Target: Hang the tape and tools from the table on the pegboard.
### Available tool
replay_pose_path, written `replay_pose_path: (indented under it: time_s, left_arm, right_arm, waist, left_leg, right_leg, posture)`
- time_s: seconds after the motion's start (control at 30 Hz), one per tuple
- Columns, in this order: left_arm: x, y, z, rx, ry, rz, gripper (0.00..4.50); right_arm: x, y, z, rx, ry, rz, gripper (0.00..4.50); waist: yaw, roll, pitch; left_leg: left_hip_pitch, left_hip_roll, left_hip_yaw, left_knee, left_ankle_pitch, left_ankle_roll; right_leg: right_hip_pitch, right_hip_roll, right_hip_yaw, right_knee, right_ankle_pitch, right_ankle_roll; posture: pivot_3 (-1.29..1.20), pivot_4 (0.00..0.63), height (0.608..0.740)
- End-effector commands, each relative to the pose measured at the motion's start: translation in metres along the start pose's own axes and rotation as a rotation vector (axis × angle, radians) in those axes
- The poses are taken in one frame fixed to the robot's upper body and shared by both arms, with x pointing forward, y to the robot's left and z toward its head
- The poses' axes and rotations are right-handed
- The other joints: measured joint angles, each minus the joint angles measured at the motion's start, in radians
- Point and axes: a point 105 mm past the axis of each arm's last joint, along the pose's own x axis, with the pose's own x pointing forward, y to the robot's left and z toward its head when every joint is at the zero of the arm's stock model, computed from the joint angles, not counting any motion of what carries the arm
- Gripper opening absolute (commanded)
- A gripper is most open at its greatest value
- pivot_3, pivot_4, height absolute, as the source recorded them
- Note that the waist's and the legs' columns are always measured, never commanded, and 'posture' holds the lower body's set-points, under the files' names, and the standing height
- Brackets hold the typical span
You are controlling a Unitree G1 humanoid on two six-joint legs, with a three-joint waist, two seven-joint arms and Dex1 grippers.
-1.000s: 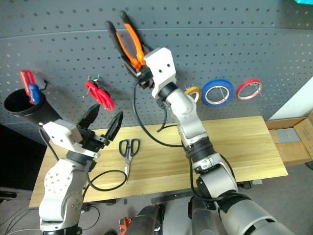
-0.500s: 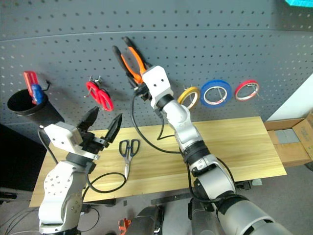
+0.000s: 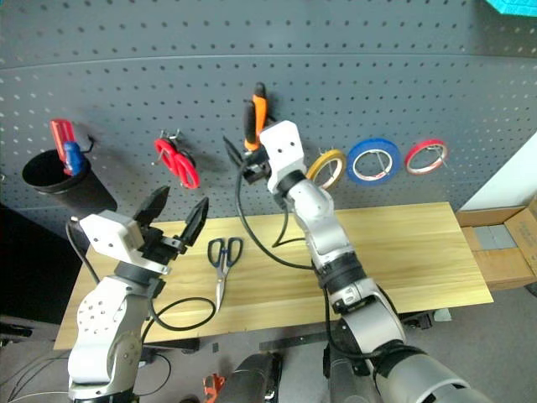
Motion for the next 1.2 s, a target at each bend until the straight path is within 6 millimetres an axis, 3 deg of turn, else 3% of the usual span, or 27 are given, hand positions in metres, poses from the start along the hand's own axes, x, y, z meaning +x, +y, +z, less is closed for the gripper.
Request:
replay_pose_path:
  time_s: [0.03,0.23,0.33,0.47,0.6,0.77,1.03,1.2]
  left_arm:
    - [-0.007,0.006,0.001,0.012,-0.004,0.013,3.73]
    - [-0.02,0.012,-0.012,-0.007,0.051,0.037,3.73]
    - [-0.033,0.019,-0.027,-0.029,0.118,0.065,3.73]
    - [-0.052,0.026,-0.061,-0.152,0.314,0.132,3.73]
    - [-0.063,0.027,-0.087,-0.233,0.535,0.207,3.73]
    - [-0.065,0.021,-0.108,-0.188,0.744,0.215,3.73]
    - [-0.075,0.008,-0.137,-0.159,0.975,0.195,3.73]
    - [-0.07,-0.001,-0.144,-0.173,1.016,0.187,3.73]
  right_arm:
    - [-0.013,0.001,0.024,-0.009,-0.055,0.039,4.48]
    - [-0.057,0.005,0.016,-0.023,0.056,0.128,4.48]
    - [-0.082,0.015,0.008,0.104,0.149,0.213,4.48]
    - [-0.122,0.046,-0.019,0.354,0.371,0.426,4.48]
    - [-0.152,0.055,-0.049,0.335,0.559,0.514,4.48]
    - [-0.156,0.042,-0.074,0.239,0.629,0.458,4.48]
    - [-0.154,0.044,-0.074,0.218,0.617,0.448,4.48]
    - [-0.154,0.043,-0.074,0.209,0.623,0.448,4.48]
  waist:
    - [-0.001,0.0,0.0]
    - [-0.005,0.0,0.0]
    - [-0.004,0.0,0.0]
    - [-0.005,0.0,0.0]
    - [-0.004,0.0,0.0]
    - [-0.003,0.0,0.0]
    - [-0.004,0.0,0.0]
    - [-0.003,0.0,0.0]
  left_leg:
    - [0.0,0.0,0.0,0.0,0.0,0.0]
    - [-0.001,0.001,0.001,-0.001,0.0,0.0]
    - [-0.001,0.001,0.001,-0.001,0.0,0.0]
    - [0.0,0.001,0.001,-0.001,-0.001,0.001]
    - [0.002,0.001,0.0,-0.001,-0.003,0.005]
    - [0.004,0.001,0.0,-0.001,-0.002,0.003]
    - [0.004,0.001,0.0,-0.002,-0.001,0.001]
    - [0.004,0.001,0.0,-0.002,-0.001,0.001]
  right_leg:
    - [-0.001,0.0,0.0,0.0,0.0,0.0]
    - [-0.001,0.0,0.0,-0.003,0.0,0.0]
    - [-0.001,0.0,0.0,-0.004,0.0,0.0]
    - [0.001,0.0,0.0,-0.004,0.0,0.0]
    - [0.004,-0.001,-0.001,-0.006,0.0,0.0]
    - [0.006,-0.001,-0.003,-0.005,0.0,0.0]
    - [0.006,-0.001,-0.002,-0.006,0.0,0.0]
    - [0.006,-0.001,-0.002,-0.006,0.0,0.0]
  posture:
    - [0.02,0.247,0.74]
    - [0.01,0.252,0.74]
    - [0.0,0.258,0.74]
    - [-0.02,0.262,0.74]
    - [-0.02,0.27,0.74]
    - [-0.01,0.282,0.74]
    - [-0.03,0.288,0.74]
    - [-0.04,0.294,0.74]
